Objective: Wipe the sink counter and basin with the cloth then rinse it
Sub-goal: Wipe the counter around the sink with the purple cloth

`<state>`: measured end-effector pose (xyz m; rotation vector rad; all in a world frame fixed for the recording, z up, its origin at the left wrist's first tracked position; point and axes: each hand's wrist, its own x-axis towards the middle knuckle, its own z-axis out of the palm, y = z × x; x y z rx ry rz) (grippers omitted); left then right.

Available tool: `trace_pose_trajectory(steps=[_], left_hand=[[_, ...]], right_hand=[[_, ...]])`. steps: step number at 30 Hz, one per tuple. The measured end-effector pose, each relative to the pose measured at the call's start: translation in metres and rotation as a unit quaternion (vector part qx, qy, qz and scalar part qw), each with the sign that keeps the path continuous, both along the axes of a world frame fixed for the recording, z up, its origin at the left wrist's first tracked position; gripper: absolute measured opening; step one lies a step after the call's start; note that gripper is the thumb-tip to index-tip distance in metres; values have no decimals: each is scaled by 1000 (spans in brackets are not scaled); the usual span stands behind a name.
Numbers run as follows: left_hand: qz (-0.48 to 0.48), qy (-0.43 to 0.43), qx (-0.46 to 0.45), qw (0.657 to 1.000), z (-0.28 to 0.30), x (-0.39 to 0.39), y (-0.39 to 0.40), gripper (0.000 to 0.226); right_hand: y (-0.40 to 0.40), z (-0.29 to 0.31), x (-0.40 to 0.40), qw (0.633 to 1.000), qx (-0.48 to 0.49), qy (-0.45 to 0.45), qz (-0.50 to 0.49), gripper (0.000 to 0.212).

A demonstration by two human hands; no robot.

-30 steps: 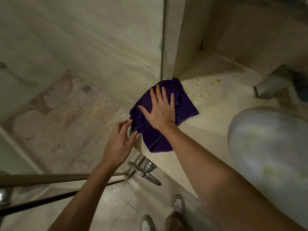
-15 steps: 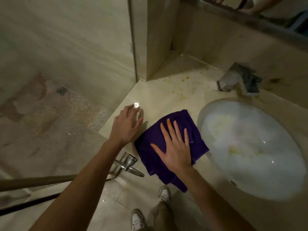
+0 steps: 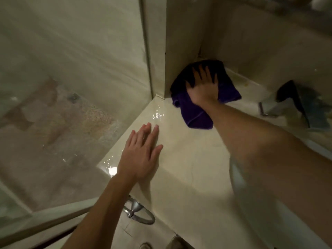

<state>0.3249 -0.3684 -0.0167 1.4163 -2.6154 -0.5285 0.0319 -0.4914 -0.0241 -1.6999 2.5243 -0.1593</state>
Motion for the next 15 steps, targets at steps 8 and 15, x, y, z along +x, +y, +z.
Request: trace_pose_trajectory(steps=[8, 15], left_hand=[[0, -30, 23, 999, 15, -4, -11, 67], [22, 8, 19, 1000, 38, -44, -16, 52]], right_hand=[[81, 7, 18, 1000, -12, -7, 28, 77], [255, 6, 74, 998, 1, 13, 56, 80]])
